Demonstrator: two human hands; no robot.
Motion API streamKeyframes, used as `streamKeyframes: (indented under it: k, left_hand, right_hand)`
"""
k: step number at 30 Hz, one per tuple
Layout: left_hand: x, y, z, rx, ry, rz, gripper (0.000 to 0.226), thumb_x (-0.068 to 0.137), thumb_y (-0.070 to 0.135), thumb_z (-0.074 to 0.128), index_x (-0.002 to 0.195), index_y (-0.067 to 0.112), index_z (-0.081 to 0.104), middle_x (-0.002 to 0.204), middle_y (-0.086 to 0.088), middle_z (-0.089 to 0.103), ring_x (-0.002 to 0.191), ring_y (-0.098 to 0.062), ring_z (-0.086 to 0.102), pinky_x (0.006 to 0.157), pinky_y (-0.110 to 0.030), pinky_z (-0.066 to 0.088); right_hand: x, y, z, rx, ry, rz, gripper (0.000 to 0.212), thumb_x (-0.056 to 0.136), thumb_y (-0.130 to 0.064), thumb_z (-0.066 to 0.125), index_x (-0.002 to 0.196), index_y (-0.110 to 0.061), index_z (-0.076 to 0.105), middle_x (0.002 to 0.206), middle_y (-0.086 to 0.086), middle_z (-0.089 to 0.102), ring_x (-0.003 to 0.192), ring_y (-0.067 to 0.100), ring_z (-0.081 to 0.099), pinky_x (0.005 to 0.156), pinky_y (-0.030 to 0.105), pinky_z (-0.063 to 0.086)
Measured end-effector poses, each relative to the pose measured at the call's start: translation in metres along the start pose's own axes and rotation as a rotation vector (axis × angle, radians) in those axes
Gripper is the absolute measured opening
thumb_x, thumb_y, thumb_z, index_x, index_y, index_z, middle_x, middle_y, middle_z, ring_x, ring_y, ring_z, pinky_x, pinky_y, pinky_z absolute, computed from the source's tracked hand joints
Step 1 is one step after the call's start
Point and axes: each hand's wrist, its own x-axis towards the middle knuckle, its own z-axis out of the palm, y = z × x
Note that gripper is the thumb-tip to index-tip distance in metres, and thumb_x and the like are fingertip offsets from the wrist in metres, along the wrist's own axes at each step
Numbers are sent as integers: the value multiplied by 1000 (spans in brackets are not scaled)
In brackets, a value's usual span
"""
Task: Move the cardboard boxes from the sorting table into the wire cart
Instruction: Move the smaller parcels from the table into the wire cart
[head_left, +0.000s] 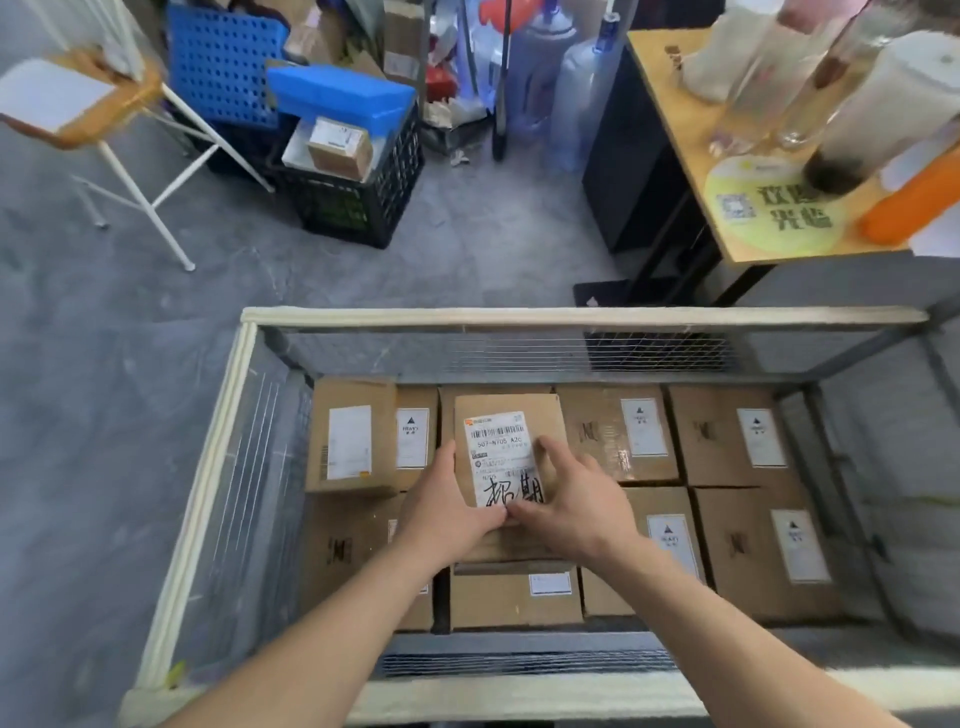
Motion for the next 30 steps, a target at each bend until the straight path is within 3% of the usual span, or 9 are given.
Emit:
streamKeyframes:
  k: [4, 7, 11, 13, 18, 22, 27, 30]
  left_hand:
    - [36, -46, 10, 7, -15, -33, 110, 57, 52, 92, 148, 27, 36, 136, 10, 57, 120, -15, 56, 100, -40, 49]
    - [73, -79, 11, 43, 4, -57, 95, 65, 33, 90, 145, 30, 39, 134, 12, 60, 118, -15, 58, 98, -40, 51]
    - [124, -117, 15, 88, 36, -80, 87, 71, 20, 87, 141, 31, 38, 135, 9, 58, 118, -17, 59, 91, -32, 49]
    - [148, -130, 15, 103, 32, -87, 86, 73, 16, 86, 141, 31, 36, 134, 7, 61, 115, -18, 61, 90, -34, 52]
    - [203, -147, 15, 127, 38, -90, 95, 77, 16, 83, 153, 22, 26, 141, 1, 56, 120, -21, 58, 91, -29, 49]
    - [223, -152, 20, 151, 72, -27, 73, 77, 21, 81, 139, 21, 42, 134, -1, 57, 117, -22, 57, 87, -31, 46]
    - [218, -155, 28, 306, 54, -58, 77, 83, 11, 66, 150, 19, 31, 166, -4, 13, 139, -25, 41, 101, -34, 42]
    - [206, -147, 27, 356, 55, -69, 71, 88, 14, 65, 151, 16, 31, 168, 0, 0, 147, -24, 30, 107, -31, 38]
  right_hand:
    - [34, 4, 55, 33, -66, -2, 73, 78, -58, 69, 136, -44, 28, 105, -2, 49, 79, 19, 57, 68, 32, 49]
    - [64, 0, 90, 64, -83, -13, 65, 80, -48, 69, 133, -42, 32, 106, -1, 53, 79, 19, 57, 65, 31, 44]
    - [110, -4, 127, 117, -74, -32, 41, 77, -35, 70, 103, -33, 38, 92, -3, 56, 75, 17, 56, 60, 33, 41]
    - [134, -5, 143, 127, -68, -53, 40, 78, -30, 71, 100, -30, 37, 90, -2, 58, 76, 16, 56, 57, 32, 41]
    - [187, -4, 173, 178, -74, -69, 34, 82, -26, 71, 98, -27, 41, 91, 0, 63, 76, 21, 61, 60, 34, 49]
    - [208, 1, 187, 243, -77, -93, 32, 77, -22, 71, 94, -26, 44, 86, -1, 58, 75, 20, 58, 58, 34, 44]
    - [211, 4, 197, 260, -90, -113, 41, 74, -8, 67, 91, -32, 40, 82, -9, 55, 72, 12, 56, 56, 30, 44]
    - [209, 4, 191, 217, -130, -128, 44, 76, -10, 72, 98, -34, 42, 95, -10, 55, 76, 11, 57, 62, 31, 50]
